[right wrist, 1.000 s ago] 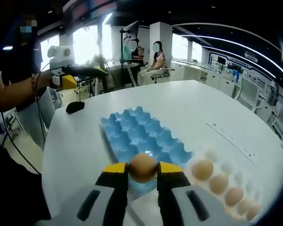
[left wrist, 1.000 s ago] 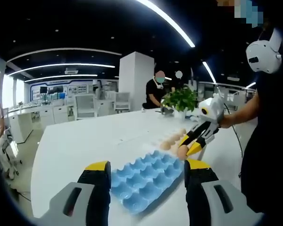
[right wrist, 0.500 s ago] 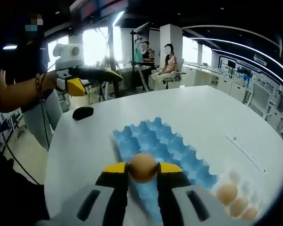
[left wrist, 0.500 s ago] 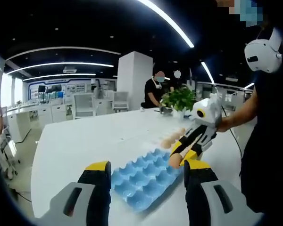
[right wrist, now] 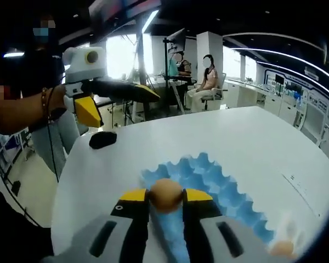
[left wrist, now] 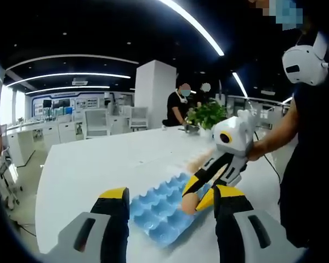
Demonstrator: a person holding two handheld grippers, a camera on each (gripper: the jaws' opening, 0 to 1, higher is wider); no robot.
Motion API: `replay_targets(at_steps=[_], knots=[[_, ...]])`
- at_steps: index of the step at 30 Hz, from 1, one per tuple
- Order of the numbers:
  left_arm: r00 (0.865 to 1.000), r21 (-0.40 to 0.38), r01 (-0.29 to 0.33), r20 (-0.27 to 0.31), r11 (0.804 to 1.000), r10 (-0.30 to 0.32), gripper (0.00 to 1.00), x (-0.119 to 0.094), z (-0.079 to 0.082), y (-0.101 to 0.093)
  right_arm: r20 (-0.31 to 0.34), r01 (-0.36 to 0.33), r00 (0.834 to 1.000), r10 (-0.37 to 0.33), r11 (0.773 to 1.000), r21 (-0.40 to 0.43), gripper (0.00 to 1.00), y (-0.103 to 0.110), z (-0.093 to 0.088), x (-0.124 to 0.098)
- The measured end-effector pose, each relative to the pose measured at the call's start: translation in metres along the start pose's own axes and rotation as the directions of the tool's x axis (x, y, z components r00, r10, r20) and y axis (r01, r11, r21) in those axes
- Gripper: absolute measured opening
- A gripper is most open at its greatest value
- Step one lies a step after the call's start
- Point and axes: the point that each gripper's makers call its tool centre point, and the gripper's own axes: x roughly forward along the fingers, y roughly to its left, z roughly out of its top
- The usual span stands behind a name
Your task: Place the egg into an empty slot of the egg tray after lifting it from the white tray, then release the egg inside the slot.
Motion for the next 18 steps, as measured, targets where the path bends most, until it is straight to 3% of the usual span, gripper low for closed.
replay_targets(at_steps=[11,18], knots=[[1.000,0.004,0.000,-0.005,1.000,0.000,0.62,-0.004,-0.001,0.004,0.015,-0.036,0.999,0.036,0.999,-0.035,0.23,0.014,0.016,0.036],[1.000,0.005,-0.001,0.003,1.000,0.001,0.62,-0.004,-0.001,0.006,-0.007,-0.041,0.999,0.041,0.999,-0.036,0.23,0.012,0.009,0.052]])
